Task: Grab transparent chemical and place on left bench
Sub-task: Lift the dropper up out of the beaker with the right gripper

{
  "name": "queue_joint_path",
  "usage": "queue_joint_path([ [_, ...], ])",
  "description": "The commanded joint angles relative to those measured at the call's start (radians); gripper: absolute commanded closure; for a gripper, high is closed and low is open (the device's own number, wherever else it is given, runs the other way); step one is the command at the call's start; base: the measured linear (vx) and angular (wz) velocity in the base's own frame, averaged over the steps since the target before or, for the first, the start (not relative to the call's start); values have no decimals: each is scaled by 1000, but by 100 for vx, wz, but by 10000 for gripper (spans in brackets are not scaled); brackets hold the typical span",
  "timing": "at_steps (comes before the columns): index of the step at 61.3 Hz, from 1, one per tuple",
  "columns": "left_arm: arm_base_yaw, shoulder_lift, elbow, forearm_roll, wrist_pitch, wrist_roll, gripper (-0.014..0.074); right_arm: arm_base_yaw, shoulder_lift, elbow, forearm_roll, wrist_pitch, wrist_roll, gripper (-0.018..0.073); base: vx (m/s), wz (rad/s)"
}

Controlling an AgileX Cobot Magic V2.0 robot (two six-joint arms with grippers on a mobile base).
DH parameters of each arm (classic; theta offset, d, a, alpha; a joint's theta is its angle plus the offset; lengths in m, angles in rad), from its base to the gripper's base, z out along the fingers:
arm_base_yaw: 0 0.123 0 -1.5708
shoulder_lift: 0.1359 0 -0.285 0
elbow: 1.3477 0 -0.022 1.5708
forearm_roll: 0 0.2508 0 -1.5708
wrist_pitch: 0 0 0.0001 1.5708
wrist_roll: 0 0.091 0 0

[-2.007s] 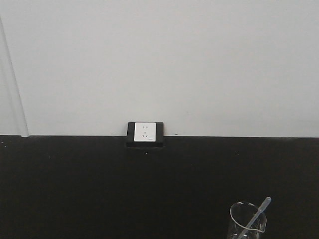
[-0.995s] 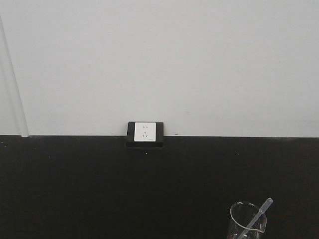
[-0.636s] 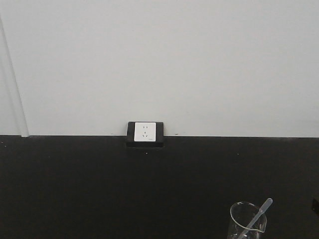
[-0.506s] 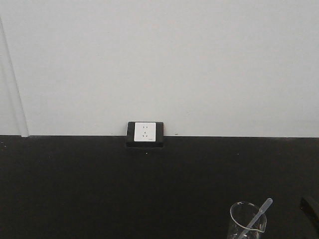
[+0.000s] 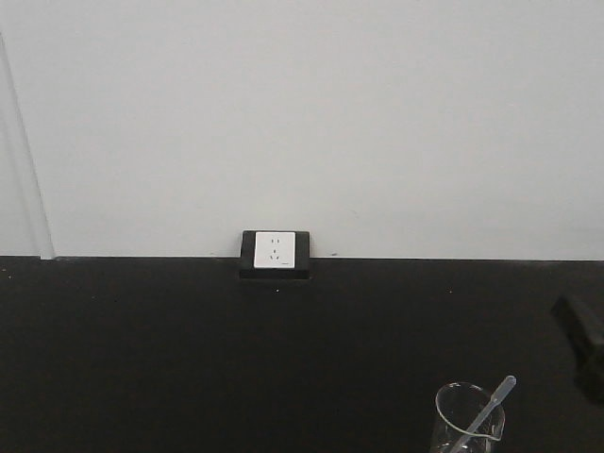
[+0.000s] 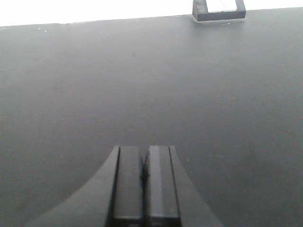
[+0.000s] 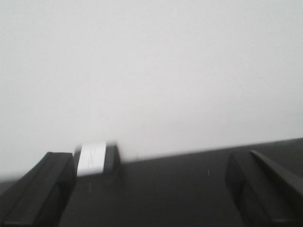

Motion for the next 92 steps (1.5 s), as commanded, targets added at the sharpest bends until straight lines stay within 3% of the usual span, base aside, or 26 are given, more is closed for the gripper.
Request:
queue_joint_path([
  [1,-2,-19,16,-1,-78,-8,600,-5,80,-35,116,-246,21,-106,0,0],
  [6,-2,-19,16,-1,-78,-8,600,-5,167,-36,110,-295,76,-76,0,0],
  [12,-2,-19,16,-1,-78,-8,600,-5,303,-44,23,-344,156,-34,0,0],
  [27,-2,-19,16,-1,-78,-8,600,-5,583,-76,-46,-499,232,-7,0,0],
  [50,-2,-19,16,-1,-78,-8,600,-5,819,-167,-151,-546,357,-2,0,0],
  [59,-2,-19,16,-1,-78,-8,600,-5,834,-167,-170,-539,385,46,0,0],
  [69,-2,-19,16,-1,-78,-8,600,-5,834,-167,-208,-518,427,165,0,0],
  [86,-2,-19,16,-1,-78,-8,600,-5,834,-167,-224,-492,425,548,0,0],
  [92,-2,-19,16,-1,-78,-8,600,-5,834,-167,-226,-493,406,570,0,0],
])
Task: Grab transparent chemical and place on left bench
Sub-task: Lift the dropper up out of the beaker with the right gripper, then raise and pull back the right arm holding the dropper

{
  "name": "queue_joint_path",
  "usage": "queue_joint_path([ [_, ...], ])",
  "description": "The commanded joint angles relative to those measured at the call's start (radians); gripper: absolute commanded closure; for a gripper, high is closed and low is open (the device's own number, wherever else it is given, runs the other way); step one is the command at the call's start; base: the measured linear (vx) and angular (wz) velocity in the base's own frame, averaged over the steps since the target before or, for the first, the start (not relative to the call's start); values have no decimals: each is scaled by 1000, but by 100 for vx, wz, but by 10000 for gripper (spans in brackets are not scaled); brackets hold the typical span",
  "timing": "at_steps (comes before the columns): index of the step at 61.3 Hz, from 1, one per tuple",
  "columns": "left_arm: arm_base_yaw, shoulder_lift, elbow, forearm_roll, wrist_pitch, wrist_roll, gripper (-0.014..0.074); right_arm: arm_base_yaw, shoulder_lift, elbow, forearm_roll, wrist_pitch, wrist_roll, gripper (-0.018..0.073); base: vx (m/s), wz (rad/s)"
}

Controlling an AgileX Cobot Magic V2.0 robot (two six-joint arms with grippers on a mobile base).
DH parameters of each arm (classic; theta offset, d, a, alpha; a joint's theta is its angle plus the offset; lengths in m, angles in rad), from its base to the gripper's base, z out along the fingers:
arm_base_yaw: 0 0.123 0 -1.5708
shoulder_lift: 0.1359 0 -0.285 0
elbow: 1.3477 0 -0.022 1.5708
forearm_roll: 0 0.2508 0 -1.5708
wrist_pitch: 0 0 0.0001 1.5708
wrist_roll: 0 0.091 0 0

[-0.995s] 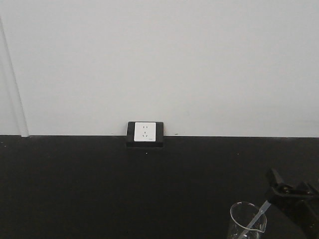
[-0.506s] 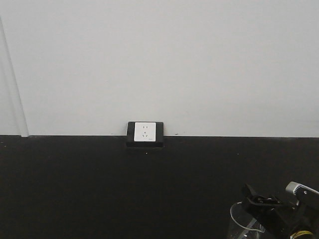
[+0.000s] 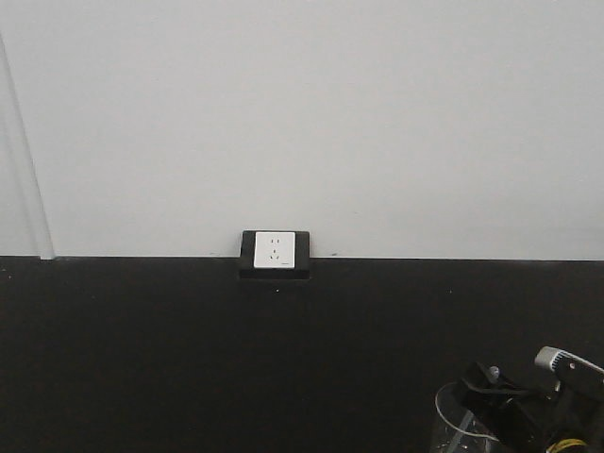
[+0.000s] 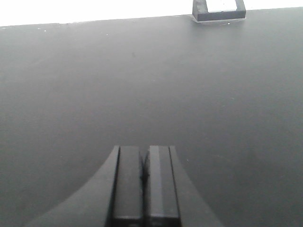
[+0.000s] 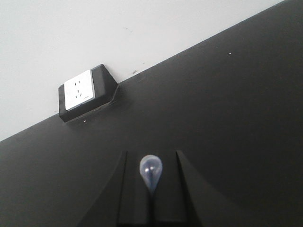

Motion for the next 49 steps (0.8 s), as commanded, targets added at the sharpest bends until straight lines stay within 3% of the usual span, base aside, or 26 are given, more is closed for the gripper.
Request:
queue_joint_path([
  [1,-2,-19,16,-1,-78,-8,600,-5,-38,-24,-17,-68,-25,569,0,0],
  [19,-2,-19,16,-1,-78,-8,600,-5,-138,-24,-22,-72,-194,564,0,0],
  [28,-2,-19,16,-1,-78,-8,600,-5,-272,-24,-73,5,-238,564,0,0],
  [35,-2,-19,16,-1,-78,-8,600,-5,-411,-24,-118,165,-275,563,0,0],
  [49,-2,-19,16,-1,-78,-8,600,-5,-715,-24,-166,614,-300,563,0,0],
])
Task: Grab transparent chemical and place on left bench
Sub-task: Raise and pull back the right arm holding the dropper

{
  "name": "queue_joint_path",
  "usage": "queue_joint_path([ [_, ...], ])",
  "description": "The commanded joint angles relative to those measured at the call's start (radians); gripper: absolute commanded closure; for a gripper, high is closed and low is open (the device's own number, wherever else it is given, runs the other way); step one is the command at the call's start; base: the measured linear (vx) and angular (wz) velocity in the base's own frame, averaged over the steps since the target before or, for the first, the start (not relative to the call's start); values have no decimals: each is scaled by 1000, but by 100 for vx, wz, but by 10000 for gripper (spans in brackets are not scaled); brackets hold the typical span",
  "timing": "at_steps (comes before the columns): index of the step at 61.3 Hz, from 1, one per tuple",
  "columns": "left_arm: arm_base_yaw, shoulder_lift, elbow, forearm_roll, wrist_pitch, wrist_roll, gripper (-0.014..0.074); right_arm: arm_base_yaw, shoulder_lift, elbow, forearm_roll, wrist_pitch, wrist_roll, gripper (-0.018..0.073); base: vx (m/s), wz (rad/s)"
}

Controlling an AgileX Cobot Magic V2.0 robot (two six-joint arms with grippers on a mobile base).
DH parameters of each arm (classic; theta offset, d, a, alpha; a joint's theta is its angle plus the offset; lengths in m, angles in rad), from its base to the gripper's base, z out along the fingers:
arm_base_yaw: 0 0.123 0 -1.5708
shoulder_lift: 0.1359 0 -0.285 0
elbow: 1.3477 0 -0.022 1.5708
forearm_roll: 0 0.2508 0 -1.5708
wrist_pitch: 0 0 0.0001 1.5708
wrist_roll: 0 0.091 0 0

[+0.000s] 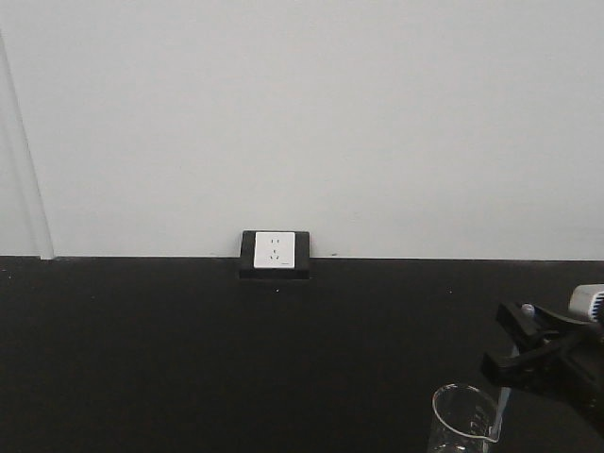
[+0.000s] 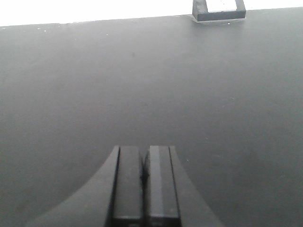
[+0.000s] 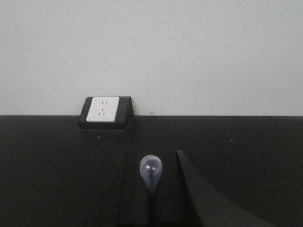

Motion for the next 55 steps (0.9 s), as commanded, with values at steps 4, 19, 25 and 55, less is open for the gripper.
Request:
queue_joint_path([
  [4,-2,-19,16,-1,-78,-8,600,-5,-193,-24,-58,244,-17,563,0,0],
  [19,-2,-19,16,-1,-78,-8,600,-3,-406,-24,-89,571,-17,563,0,0],
  [25,-2,-19,16,-1,-78,-8,600,-3,-472,-13,-89,604,-17,563,0,0],
  [55,-2,-19,16,-1,-78,-8,600,-4,-604,104,-89,618,-17,562,0,0],
])
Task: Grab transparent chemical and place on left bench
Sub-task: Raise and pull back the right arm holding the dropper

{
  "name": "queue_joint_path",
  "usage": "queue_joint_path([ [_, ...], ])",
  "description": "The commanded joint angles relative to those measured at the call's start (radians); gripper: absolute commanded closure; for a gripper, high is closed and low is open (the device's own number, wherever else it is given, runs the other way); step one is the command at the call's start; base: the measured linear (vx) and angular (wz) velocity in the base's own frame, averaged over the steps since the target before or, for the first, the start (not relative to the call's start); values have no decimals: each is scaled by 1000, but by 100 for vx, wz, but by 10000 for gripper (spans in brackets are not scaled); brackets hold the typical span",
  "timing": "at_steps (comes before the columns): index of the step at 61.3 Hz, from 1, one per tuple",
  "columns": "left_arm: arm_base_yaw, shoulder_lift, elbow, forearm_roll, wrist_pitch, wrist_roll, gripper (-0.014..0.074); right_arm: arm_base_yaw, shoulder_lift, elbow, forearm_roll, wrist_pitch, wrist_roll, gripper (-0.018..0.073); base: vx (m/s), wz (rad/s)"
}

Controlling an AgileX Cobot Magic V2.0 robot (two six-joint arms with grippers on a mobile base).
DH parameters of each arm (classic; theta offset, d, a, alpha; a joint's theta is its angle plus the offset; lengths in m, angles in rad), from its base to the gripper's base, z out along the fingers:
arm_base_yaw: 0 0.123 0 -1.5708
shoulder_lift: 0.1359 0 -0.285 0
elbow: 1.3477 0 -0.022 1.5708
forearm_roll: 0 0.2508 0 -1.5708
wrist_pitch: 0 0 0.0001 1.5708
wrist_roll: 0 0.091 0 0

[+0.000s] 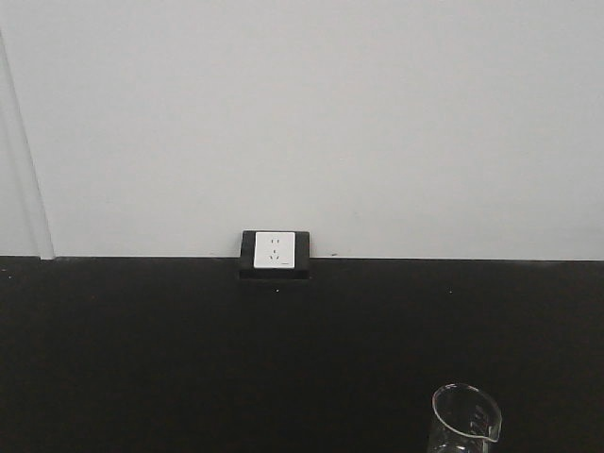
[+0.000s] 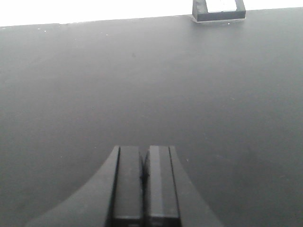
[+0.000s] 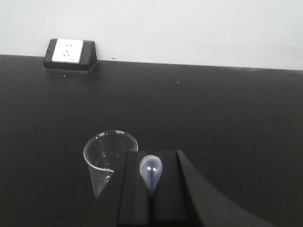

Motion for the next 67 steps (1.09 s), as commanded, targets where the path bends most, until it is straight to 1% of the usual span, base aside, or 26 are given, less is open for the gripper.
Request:
queue_joint_path([
  [1,-2,-19,16,-1,-78,-8,600,-4,0,-29,-13,-69,-8,562,0,0],
  [48,-2,-19,16,-1,-78,-8,600,-4,0,-29,-13,-69,-8,562,0,0],
  [67,-2,-19,16,-1,-78,-8,600,-4,0,-29,-13,-71,-8,562,-9,-18],
])
